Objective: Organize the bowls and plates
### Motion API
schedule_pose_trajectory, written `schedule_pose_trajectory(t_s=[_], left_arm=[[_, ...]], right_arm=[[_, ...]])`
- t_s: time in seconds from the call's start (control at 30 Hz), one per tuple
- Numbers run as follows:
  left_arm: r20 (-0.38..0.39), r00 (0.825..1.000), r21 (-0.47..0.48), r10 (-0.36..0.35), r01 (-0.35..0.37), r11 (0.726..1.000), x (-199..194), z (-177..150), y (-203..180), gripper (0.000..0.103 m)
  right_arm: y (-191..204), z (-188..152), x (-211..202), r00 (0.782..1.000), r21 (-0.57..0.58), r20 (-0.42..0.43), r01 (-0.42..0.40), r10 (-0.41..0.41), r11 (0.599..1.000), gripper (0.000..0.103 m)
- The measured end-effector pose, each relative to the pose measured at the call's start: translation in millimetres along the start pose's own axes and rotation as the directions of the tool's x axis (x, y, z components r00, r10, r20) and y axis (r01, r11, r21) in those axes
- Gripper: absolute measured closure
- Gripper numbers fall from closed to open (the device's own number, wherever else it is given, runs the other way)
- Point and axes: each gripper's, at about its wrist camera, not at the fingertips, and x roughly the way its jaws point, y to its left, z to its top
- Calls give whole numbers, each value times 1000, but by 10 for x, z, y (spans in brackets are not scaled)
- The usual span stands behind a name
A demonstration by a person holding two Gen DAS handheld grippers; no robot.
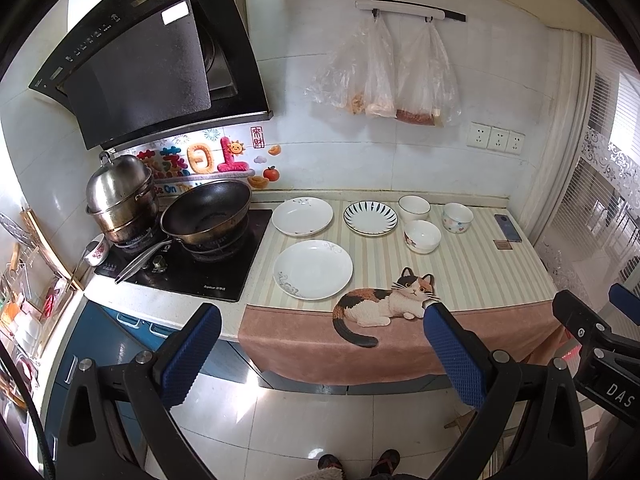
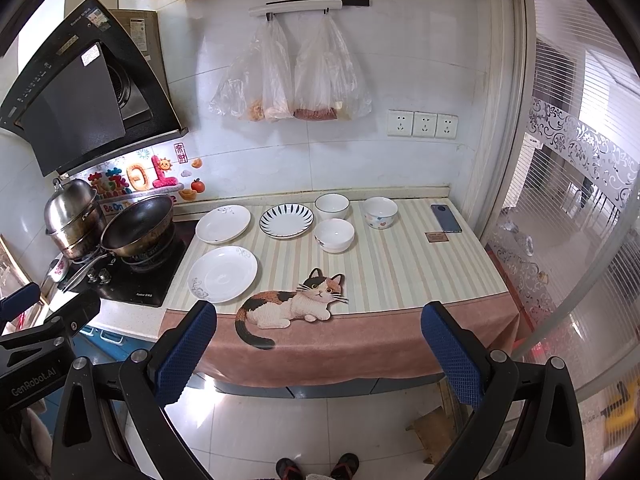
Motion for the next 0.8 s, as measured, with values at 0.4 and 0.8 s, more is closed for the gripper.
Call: schedule_pose_trajectory(t_s=[0.4, 0.8], left_arm=[[13, 1000, -12, 10, -10, 1000, 291, 57, 185, 0], [-148, 982, -91, 119, -133, 987, 1782, 131, 782, 0]], right_arm=[[211, 19, 225, 996, 44, 11, -91, 91, 995, 0], [604, -78, 1707, 955, 56, -213, -202, 209, 978, 0]])
